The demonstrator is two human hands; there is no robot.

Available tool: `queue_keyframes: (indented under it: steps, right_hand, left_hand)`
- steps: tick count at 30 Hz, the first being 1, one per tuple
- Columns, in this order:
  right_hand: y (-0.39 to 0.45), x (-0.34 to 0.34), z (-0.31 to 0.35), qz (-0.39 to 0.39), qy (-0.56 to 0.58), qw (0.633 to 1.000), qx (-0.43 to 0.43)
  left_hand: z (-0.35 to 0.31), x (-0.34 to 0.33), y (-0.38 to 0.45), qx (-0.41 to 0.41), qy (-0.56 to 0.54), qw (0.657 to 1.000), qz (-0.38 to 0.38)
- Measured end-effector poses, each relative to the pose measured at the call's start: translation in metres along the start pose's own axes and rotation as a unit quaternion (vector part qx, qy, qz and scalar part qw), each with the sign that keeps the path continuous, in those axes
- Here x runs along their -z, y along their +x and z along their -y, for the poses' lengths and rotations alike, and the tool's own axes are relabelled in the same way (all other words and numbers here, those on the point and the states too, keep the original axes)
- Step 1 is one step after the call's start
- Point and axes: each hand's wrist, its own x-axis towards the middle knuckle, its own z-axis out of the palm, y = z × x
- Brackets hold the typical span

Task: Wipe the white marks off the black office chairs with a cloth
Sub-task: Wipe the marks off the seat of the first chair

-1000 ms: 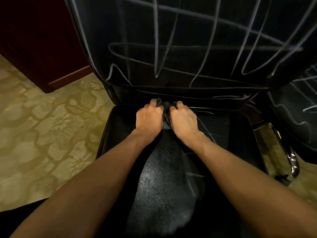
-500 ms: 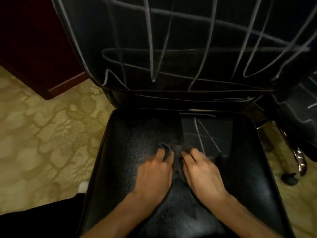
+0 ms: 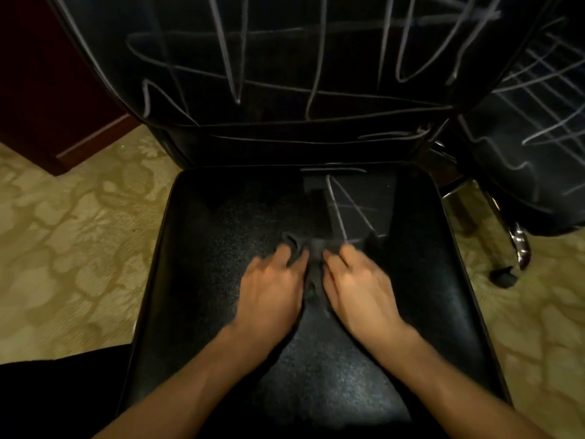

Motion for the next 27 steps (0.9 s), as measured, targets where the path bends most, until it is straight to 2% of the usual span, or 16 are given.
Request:
queue_keyframes:
  steps: [3, 6, 10, 14, 18, 22, 27]
  right_hand:
    - [-0.053, 0.005, 0.01, 0.011, 0.024, 1.0, 0.008]
    - [-0.068, 0.006, 0.011, 0.01, 0.021, 1.0, 0.009]
    - [-0.028, 0.004, -0.001, -0.012, -0.002, 1.0, 0.015]
    - [0.004, -0.001, -0.014, -0.026, -0.02, 0.999, -0.028]
    - [-0.039, 0.005, -0.008, -0.028, -0.004, 0.999, -0.026]
    - [-0.088, 0.011, -0.008, -0.026, 0.008, 1.0, -0.014]
    - [-0.038, 0.009, -0.033, -0.064, -0.038, 0.997, -0.029]
  left_hand:
    - [-0.015, 0.002, -0.049, -0.031, -0.004, 0.999, 0.018]
    - [-0.025, 0.005, -0.064, -0.016, -0.005, 1.0, 0.027]
    - [-0.021, 0.0, -0.023, 0.001, 0.013, 1.0, 0.005]
    - [-0.027, -0.003, 0.015, 0.043, 0.033, 0.998, 0.034]
    - [-0.035, 0.004, -0.021, 0.012, 0.01, 0.999, 0.04]
    - [-0.05, 0.006, -0.064, -0.02, -0.01, 0.996, 0.09]
    - [-0.051, -0.009, 0.001, -0.039, 0.002, 0.998, 0.049]
